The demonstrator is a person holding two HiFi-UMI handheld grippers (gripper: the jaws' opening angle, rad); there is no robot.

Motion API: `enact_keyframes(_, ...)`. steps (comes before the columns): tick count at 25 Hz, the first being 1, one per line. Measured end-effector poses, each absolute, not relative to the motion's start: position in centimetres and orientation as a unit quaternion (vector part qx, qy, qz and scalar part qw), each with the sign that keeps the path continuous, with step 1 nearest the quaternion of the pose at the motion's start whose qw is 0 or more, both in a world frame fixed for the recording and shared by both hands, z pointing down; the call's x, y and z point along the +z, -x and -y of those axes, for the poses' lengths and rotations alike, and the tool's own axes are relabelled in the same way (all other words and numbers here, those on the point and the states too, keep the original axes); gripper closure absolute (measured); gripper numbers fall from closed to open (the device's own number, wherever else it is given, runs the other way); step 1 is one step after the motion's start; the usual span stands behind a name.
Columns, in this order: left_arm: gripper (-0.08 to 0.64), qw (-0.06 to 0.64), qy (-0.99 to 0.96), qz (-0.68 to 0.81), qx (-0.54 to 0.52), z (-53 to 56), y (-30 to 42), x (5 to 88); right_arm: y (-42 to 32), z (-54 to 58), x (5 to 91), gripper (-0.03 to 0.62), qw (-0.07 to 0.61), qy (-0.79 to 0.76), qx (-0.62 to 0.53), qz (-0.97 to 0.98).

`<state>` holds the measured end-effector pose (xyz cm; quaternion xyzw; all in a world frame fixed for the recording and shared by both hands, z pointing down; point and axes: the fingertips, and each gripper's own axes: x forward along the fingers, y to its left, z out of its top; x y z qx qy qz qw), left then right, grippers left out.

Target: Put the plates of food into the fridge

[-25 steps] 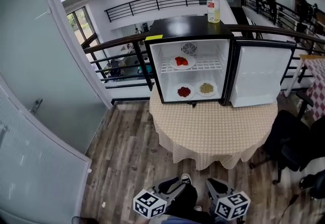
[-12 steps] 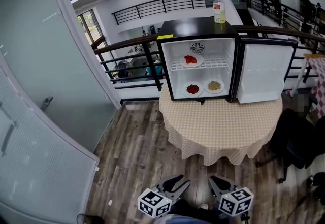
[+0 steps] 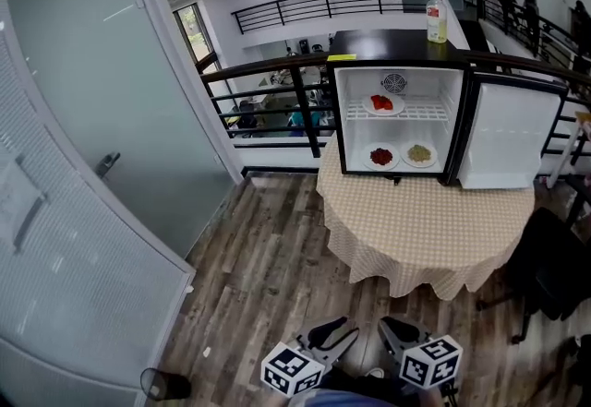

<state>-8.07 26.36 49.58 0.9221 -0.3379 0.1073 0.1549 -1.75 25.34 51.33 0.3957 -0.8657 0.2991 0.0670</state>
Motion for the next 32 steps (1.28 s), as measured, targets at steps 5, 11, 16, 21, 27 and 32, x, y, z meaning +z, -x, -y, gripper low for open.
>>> enact_keyframes(5, 0.410, 0.160, -0.913, 0.362, 0.101, -26.9, 10.0, 49.7, 3.5, -25.5, 51.3, 0.557, 0.081, -0.377, 0.301, 0.872)
enact_keyframes(11, 0.410, 0.169, -0.907, 0.377, 0.083, -26.6, 10.9, 49.6, 4.2, -25.6, 51.3, 0.557, 0.089, -0.368, 0.301, 0.875)
enact_keyframes(16, 0.410, 0.162, -0.912, 0.369, 0.082, -26.3, 10.2, 49.3, 3.5, -25.2, 51.2, 0.557, 0.089, -0.376, 0.296, 0.873)
enact_keyframes(21, 0.410, 0.157, -0.916, 0.360, 0.078, -25.8, 9.3, 48.9, 2.4, -24.8, 51.0, 0.557, 0.088, -0.386, 0.297, 0.869)
enact_keyframes(27, 0.410, 0.152, -0.920, 0.352, 0.079, -25.3, 8.6, 48.7, 1.6, -24.2, 50.8, 0.557, 0.085, -0.393, 0.296, 0.866)
enact_keyframes(32, 0.410, 0.142, -0.920, 0.359, 0.070, -24.4, 8.2, 48.0, 0.7, -23.2, 50.4, 0.557, 0.080, -0.397, 0.294, 0.866)
